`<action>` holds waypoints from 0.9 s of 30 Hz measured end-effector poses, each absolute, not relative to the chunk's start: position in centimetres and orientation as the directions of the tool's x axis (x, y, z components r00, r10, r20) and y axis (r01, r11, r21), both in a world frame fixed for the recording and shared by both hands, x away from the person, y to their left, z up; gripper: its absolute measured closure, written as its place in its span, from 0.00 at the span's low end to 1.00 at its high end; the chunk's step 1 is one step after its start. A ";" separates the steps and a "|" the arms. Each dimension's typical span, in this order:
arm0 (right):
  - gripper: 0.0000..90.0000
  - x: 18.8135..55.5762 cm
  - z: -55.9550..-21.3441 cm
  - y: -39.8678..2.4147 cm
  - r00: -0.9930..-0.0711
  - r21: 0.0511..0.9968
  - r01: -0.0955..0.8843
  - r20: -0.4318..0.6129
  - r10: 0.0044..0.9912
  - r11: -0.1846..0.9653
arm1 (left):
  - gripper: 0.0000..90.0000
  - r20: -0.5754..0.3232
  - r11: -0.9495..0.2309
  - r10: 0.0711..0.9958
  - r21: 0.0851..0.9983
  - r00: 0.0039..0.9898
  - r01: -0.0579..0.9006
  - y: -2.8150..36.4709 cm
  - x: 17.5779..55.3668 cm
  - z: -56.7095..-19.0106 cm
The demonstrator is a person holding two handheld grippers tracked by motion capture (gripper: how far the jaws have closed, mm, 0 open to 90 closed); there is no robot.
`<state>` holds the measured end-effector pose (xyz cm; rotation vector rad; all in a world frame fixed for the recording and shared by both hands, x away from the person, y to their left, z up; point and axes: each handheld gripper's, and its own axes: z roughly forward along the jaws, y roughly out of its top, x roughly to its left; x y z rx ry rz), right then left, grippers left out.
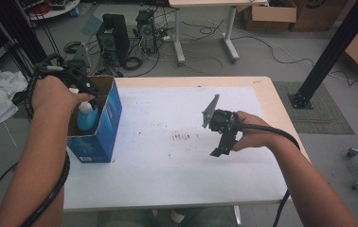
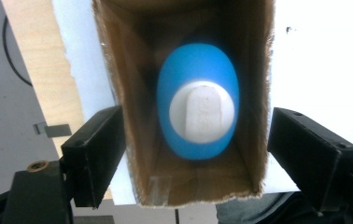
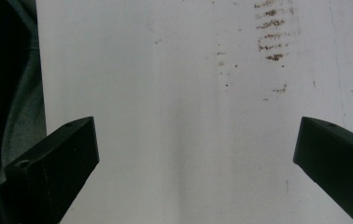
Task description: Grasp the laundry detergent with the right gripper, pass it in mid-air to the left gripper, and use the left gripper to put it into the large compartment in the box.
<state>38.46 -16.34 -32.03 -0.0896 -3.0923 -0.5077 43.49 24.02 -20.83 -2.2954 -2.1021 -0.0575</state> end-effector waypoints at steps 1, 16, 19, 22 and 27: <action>0.00 38.5 -32.0 -16.3 -0.998 0.325 0.056 0.016 0.054 0.944 | 0.20 0.043 -0.096 0.995 0.008 0.096 0.995 24.0 43.5 -20.5; 0.00 38.3 -31.8 -16.3 -0.998 0.320 0.060 0.014 0.059 0.945 | 0.05 0.046 -0.181 0.983 0.020 0.180 0.983 22.0 43.2 -17.9; 0.00 38.3 -31.9 -16.4 -0.998 0.319 0.061 0.016 0.059 0.946 | 0.05 0.051 -0.196 0.979 0.028 0.195 0.980 21.5 43.1 -17.7; 0.00 38.3 -31.8 -16.4 -0.998 0.319 0.063 0.016 0.061 0.946 | 0.05 0.049 -0.205 0.978 0.035 0.203 0.978 20.9 43.1 -17.5; 0.00 38.2 -31.7 -16.5 -0.998 0.321 0.065 0.017 0.063 0.945 | 0.00 0.046 -0.241 0.970 0.033 0.239 0.970 20.1 43.1 -17.0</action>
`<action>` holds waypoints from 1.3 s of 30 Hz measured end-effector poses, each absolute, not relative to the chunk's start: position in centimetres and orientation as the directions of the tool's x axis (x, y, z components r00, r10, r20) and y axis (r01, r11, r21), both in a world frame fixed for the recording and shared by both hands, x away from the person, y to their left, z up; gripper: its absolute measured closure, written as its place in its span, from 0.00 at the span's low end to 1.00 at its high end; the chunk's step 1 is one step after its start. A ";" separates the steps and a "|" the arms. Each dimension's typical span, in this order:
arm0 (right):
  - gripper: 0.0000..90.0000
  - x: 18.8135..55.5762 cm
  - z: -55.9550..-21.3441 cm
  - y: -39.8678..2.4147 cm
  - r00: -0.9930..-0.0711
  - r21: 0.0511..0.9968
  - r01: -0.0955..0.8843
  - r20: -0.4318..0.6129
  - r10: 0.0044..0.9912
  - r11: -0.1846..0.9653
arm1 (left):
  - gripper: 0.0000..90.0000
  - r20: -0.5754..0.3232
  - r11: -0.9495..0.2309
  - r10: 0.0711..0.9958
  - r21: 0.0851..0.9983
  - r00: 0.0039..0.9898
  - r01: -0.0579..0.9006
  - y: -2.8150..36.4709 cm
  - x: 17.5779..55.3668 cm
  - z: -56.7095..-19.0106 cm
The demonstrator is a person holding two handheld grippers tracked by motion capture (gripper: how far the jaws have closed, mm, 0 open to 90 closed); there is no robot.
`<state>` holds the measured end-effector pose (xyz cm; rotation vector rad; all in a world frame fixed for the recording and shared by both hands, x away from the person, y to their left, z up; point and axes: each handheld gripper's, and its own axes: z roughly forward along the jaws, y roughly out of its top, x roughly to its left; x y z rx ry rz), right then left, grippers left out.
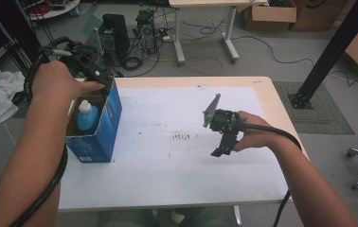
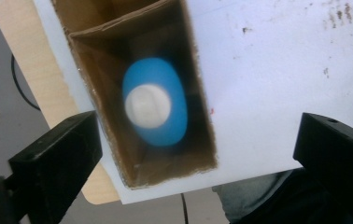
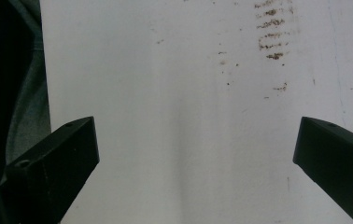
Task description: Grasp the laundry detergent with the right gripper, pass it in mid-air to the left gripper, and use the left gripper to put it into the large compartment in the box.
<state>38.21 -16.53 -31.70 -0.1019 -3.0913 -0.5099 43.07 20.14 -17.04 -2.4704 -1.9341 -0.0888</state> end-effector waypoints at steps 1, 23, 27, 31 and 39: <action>0.00 38.2 -31.7 -16.6 -0.998 0.322 0.068 0.018 0.066 0.944 | 0.00 0.045 -0.245 0.969 0.039 0.243 0.969 20.0 43.0 -16.9; 0.00 38.0 -31.8 -17.0 -0.996 0.302 0.086 0.021 0.083 0.950 | 0.00 -0.083 -0.694 0.715 0.028 0.694 0.719 14.1 42.0 -17.9; 0.00 38.0 -31.8 -17.0 -0.996 0.291 0.089 0.021 0.087 0.952 | 0.00 -0.105 -0.772 0.628 0.043 0.771 0.635 13.0 41.2 -18.3; 0.00 38.0 -31.6 -17.0 -0.996 0.289 0.089 0.018 0.088 0.953 | 0.00 -0.118 -0.860 0.503 0.029 0.856 0.509 11.3 40.4 -18.9; 0.00 37.8 -31.7 -17.1 -0.995 0.278 0.101 0.014 0.101 0.955 | 0.00 -0.157 -0.956 0.292 -0.020 0.943 0.293 9.0 39.1 -20.4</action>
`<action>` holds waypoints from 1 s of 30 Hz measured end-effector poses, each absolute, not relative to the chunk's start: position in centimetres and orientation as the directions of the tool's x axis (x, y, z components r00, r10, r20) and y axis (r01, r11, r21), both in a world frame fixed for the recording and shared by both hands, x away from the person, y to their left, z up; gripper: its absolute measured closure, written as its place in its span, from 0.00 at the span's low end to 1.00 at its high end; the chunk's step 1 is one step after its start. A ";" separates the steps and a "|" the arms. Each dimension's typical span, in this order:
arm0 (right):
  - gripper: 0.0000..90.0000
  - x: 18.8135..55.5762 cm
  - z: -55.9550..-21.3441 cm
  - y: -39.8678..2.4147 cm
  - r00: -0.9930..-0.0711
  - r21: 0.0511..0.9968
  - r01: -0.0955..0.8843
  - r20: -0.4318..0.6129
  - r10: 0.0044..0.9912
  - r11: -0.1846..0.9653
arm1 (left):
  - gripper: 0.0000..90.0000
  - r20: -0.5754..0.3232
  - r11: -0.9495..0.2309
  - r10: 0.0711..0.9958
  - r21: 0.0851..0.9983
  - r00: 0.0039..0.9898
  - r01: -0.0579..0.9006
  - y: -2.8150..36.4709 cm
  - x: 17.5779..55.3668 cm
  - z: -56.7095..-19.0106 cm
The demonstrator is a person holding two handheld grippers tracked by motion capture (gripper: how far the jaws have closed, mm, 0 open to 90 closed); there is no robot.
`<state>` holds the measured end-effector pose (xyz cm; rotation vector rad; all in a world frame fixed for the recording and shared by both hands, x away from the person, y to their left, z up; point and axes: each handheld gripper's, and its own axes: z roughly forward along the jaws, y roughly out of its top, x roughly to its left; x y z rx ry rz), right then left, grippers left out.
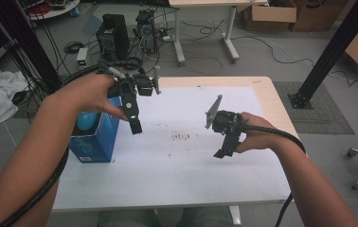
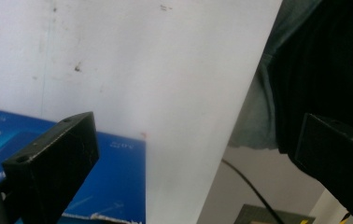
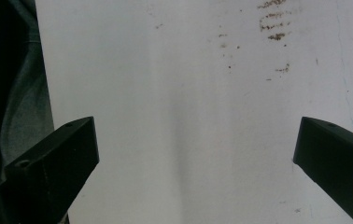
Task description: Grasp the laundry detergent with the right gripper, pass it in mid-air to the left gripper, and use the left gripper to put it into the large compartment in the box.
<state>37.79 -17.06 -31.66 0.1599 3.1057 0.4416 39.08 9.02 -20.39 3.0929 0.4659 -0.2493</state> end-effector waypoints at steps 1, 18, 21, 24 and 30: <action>0.00 37.8 -31.6 -17.1 -0.995 0.275 0.100 0.012 0.101 0.956 | 0.00 -0.163 -0.961 0.276 -0.017 0.947 0.277 8.8 39.0 -20.6; 0.00 38.3 -31.5 -17.5 -0.994 0.274 0.113 0.019 0.112 0.955 | 0.00 -0.159 -0.988 0.157 -0.036 0.975 0.153 6.7 38.2 -21.0; 0.00 38.3 -31.5 -17.7 -0.993 0.270 0.114 0.020 0.113 0.956 | 0.00 -0.158 -0.988 0.152 -0.033 0.976 0.149 6.6 38.2 -20.9; 0.00 38.3 -31.4 -17.8 -0.993 0.270 0.118 0.017 0.118 0.956 | 0.00 -0.160 -0.988 0.155 -0.031 0.975 0.152 6.6 38.3 -20.9; 0.00 38.3 -31.2 -17.8 -0.993 0.267 0.115 0.015 0.115 0.957 | 0.00 -0.166 -0.988 0.154 -0.028 0.974 0.151 6.5 38.3 -21.0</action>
